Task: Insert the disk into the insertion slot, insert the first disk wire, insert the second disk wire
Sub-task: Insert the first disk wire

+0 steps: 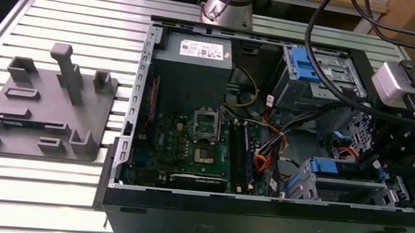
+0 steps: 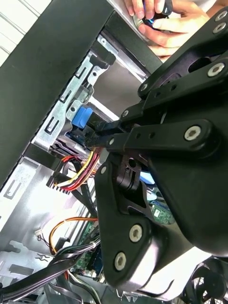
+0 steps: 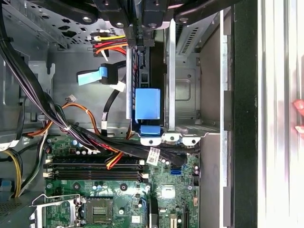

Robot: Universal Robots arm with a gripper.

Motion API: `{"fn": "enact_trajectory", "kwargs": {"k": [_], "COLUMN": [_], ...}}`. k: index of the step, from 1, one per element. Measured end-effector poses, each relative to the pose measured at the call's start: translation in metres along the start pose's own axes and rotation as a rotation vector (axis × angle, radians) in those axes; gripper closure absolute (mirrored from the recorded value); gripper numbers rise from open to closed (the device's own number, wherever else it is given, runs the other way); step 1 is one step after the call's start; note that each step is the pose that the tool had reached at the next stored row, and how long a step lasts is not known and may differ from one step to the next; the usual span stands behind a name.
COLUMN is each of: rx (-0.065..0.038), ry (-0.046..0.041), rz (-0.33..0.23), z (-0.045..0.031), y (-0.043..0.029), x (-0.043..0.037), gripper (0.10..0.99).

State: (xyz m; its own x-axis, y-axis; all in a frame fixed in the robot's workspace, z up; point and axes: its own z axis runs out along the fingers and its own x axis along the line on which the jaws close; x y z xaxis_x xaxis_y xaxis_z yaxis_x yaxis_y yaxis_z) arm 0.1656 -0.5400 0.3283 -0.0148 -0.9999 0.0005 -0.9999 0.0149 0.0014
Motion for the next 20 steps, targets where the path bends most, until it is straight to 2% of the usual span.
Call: {"fn": "enact_trajectory", "kwargs": {"k": [3,4,5,6,7,11,17,18,20], "rx": [0.000,0.000,0.000,0.000,0.000,0.000,0.000,0.000,0.000], "ry": [-0.0003,-0.0004,-0.0003,-0.0003,-0.0003,-0.0006,-0.0018,-0.0027,-0.0037], "rz": [-0.006,-0.007,-0.007,-0.007,-0.007,-0.007,-0.007,-0.007,-0.007], "z": [-0.0001,-0.0009,-0.0020,-0.0035,-0.0059,-0.0208,-0.0471,-0.0496,-0.0499], "y": [0.0000,0.0000,0.0000,0.0000,0.0000,0.0000,-0.0016,-0.0017,-0.0017], "x": [0.0000,0.0000,0.0000,0.0000,-0.0001,-0.0003,-0.0004,-0.0003,-0.0003], "gripper": [0.910,0.851,0.851,0.784,0.784,0.784,0.784,0.784,0.784]}}
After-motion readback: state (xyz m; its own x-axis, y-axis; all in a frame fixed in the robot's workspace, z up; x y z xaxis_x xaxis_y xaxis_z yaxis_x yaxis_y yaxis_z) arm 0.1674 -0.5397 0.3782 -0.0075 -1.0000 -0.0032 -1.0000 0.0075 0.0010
